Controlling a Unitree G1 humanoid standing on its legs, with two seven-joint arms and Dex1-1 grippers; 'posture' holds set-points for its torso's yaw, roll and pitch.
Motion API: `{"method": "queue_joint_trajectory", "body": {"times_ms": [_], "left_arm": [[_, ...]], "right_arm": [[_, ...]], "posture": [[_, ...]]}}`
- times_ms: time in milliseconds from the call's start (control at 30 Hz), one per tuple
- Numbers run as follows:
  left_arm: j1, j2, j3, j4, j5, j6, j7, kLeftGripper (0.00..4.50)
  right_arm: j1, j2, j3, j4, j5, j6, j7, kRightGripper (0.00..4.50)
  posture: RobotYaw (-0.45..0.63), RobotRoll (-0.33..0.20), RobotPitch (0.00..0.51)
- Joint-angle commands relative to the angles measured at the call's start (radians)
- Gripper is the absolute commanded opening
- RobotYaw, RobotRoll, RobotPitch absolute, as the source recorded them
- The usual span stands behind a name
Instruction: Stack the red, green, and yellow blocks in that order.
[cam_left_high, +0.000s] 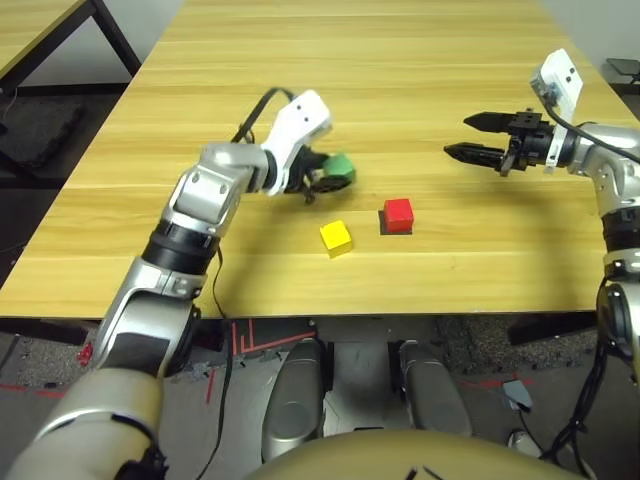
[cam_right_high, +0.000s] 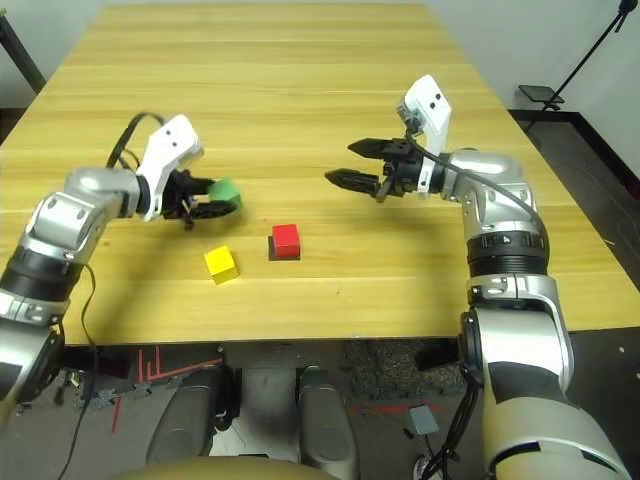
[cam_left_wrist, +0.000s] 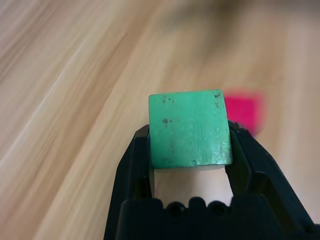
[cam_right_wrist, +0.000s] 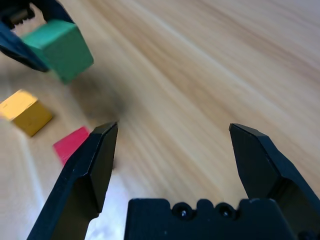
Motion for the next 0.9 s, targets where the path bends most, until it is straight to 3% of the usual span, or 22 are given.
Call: {"method": "queue_joint_trajectory", "body": {"times_ms": [33, 467, 900], "left_arm": [[-0.025, -0.033, -0.064, 0.019, -0.014, -0.01, -0.082, 2.09], [-0.08, -0.139, -0.11, 0.276, 0.105, -0.209, -0.091, 2.09], [0.022, -0.142, -0.103, 0.219, 0.125, -0.223, -0.055, 2.09]], "right_arm": [[0.044, -0.022, 0.008, -0.057, 0.02, 0.024, 0.015, 4.5], [0.14, -0.05, -0.023, -0.198, 0.065, 0.106, -0.035, 4.5], [0.154, -0.074, -0.019, -0.23, 0.093, 0.129, -0.059, 4.5]], "posture": [[0.15, -0.06, 0.082], [0.08, -0.051, 0.086], [0.08, -0.06, 0.093]]}}
